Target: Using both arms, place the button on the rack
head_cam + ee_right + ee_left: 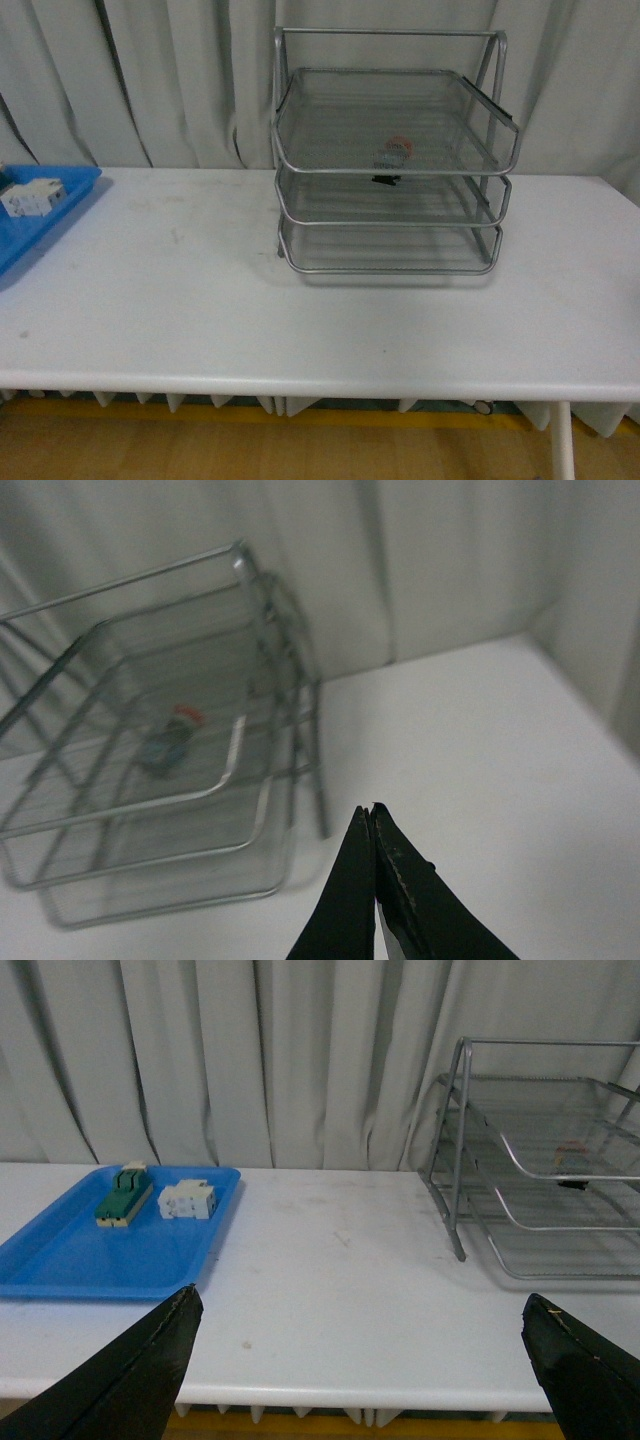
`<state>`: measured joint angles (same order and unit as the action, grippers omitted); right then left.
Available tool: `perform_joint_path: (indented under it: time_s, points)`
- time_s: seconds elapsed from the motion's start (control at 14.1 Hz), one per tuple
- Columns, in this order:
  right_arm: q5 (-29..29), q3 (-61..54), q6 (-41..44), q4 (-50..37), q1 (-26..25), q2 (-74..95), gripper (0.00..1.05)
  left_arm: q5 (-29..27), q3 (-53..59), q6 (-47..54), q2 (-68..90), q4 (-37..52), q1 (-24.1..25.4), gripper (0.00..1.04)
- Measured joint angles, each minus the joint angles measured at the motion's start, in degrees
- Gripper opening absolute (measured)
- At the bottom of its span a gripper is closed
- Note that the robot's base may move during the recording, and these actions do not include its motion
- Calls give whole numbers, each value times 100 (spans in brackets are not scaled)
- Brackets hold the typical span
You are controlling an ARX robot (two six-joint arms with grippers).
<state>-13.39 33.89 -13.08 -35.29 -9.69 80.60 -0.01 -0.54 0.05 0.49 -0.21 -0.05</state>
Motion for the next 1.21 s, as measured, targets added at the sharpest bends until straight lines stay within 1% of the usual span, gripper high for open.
perform_joint_path:
  time_s: [0.07, 0.14, 0.21, 0.28, 0.43, 0.5, 0.57, 1.14, 1.21]
  points:
    - [223, -651, 540, -793, -168, -378, 2, -2, 0, 0, 0, 4, 0, 98]
    - [227, -1086, 894, -734, -164, -1005, 2, 0, 0, 0, 0, 2, 0, 98]
    - [313, -1298, 1075, -387, -98, -1751, 2, 0, 0, 0, 0, 4, 0, 98]
    - [496, -1552, 1163, 66, 118, -2551, 2, 0, 0, 0, 0, 4, 0, 98]
    - [1217, -2262, 1252, 1178, 916, -4177, 2, 0, 0, 0, 0, 4, 0, 98]
    - [1285, -2581, 1272, 1794, 999, -5163, 2, 0, 0, 0, 0, 4, 0, 98]
    - [1325, -2745, 1272, 1978, 964, -5735, 2, -2, 0, 0, 0, 2, 0, 98]
    - [1329, -3165, 1272, 2463, 968, -6771, 2, 0, 0, 0, 0, 2, 0, 98]
    - [1331, -3292, 1272, 2315, 968, -6889, 2, 0, 0, 0, 0, 2, 0, 98]
